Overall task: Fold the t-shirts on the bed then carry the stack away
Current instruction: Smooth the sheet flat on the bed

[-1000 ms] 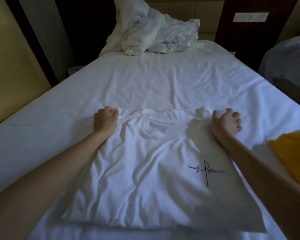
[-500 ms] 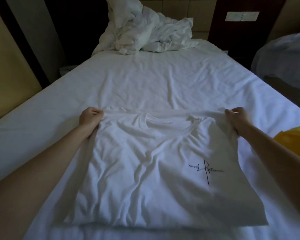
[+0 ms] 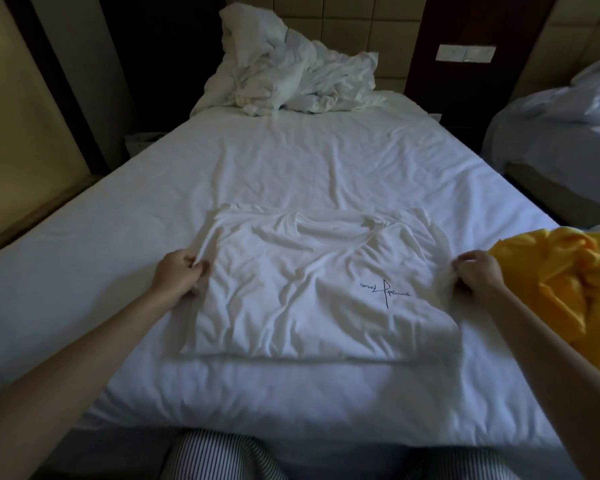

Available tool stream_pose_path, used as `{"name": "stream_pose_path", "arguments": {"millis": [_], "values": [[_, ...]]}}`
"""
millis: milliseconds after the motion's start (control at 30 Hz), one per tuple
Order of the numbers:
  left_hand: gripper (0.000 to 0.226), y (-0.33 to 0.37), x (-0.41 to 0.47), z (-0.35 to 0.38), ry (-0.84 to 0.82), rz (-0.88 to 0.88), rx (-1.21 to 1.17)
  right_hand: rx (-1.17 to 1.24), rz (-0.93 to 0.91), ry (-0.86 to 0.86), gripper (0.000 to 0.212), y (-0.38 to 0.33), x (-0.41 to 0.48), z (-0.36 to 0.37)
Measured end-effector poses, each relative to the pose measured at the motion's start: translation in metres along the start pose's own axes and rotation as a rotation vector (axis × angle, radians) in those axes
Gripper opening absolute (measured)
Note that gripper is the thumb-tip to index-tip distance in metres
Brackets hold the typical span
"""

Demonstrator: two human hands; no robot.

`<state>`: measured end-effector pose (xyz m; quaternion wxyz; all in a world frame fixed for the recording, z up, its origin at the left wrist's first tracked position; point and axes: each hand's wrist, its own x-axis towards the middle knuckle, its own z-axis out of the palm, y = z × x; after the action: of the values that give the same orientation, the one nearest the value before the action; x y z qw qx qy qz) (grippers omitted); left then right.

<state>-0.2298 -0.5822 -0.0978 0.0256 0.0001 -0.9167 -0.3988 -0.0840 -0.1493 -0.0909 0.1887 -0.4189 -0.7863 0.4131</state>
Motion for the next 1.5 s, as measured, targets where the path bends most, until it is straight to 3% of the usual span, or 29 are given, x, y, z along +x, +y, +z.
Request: {"name": "stream_pose_path", "arguments": {"millis": [67,133,200,333,400,467,533,633,700,800,867,1000,1067,1167,1300,1367,1500], "values": [[0.019,0.000,-0.011,-0.007,0.014,-0.050,-0.031,-0.016,-0.056,-0.026,0.019,0.002,-0.019,-0.002],[0.028,0.000,-0.025,-0.010,-0.024,-0.052,0.002,-0.034,-0.076,-0.082,0.041,0.006,-0.037,0.002],[0.032,0.000,-0.038,-0.009,-0.081,-0.029,0.047,-0.203,-0.087,-0.062,0.057,0.011,-0.049,0.003],[0.019,-0.003,-0.057,-0.012,-0.164,-0.061,-0.033,-0.192,-0.081,-0.054,0.022,0.019,-0.048,-0.012],[0.013,-0.006,-0.061,-0.021,-0.112,-0.111,-0.117,-0.121,-0.071,-0.054,0.013,0.024,-0.045,-0.022],[0.014,-0.011,-0.063,-0.028,-0.091,-0.181,-0.218,-0.129,-0.163,-0.087,0.015,0.029,-0.049,-0.032],[0.025,-0.009,-0.069,-0.032,-0.197,-0.212,-0.249,-0.131,-0.334,-0.153,0.035,0.032,-0.060,-0.038],[0.038,-0.001,-0.081,-0.029,-0.353,-0.177,-0.162,-0.404,-0.577,-0.258,0.030,0.036,-0.078,-0.032],[0.040,-0.001,-0.085,-0.029,-0.356,-0.159,-0.174,-0.406,-0.571,-0.292,0.045,0.034,-0.087,-0.028],[0.037,-0.010,-0.087,-0.028,-0.296,-0.199,-0.261,-0.440,-0.493,-0.278,0.020,0.031,-0.087,-0.031],[0.033,-0.017,-0.089,-0.028,-0.249,-0.233,-0.310,-0.438,-0.489,-0.356,0.011,0.030,-0.087,-0.041],[0.027,-0.020,-0.092,-0.026,-0.173,-0.264,-0.314,-0.375,-0.434,-0.517,0.021,0.032,-0.089,-0.051],[0.026,-0.020,-0.094,-0.025,-0.156,-0.256,-0.303,-0.366,-0.505,-0.534,0.012,0.033,-0.091,-0.054],[0.028,-0.021,-0.093,-0.027,-0.128,-0.257,-0.344,-0.294,-0.589,-0.533,0.012,0.035,-0.097,-0.070],[0.036,-0.032,-0.087,-0.039,-0.090,-0.309,-0.450,-0.087,-0.422,-0.409,0.013,0.060,-0.101,-0.095],[0.036,-0.036,-0.090,-0.042,-0.120,-0.331,-0.488,-0.215,-0.401,-0.412,0.013,0.072,-0.106,-0.099],[0.023,-0.026,-0.103,-0.042,-0.220,-0.360,-0.579,-0.479,-0.527,-0.539,0.031,0.066,-0.121,-0.086]]}}
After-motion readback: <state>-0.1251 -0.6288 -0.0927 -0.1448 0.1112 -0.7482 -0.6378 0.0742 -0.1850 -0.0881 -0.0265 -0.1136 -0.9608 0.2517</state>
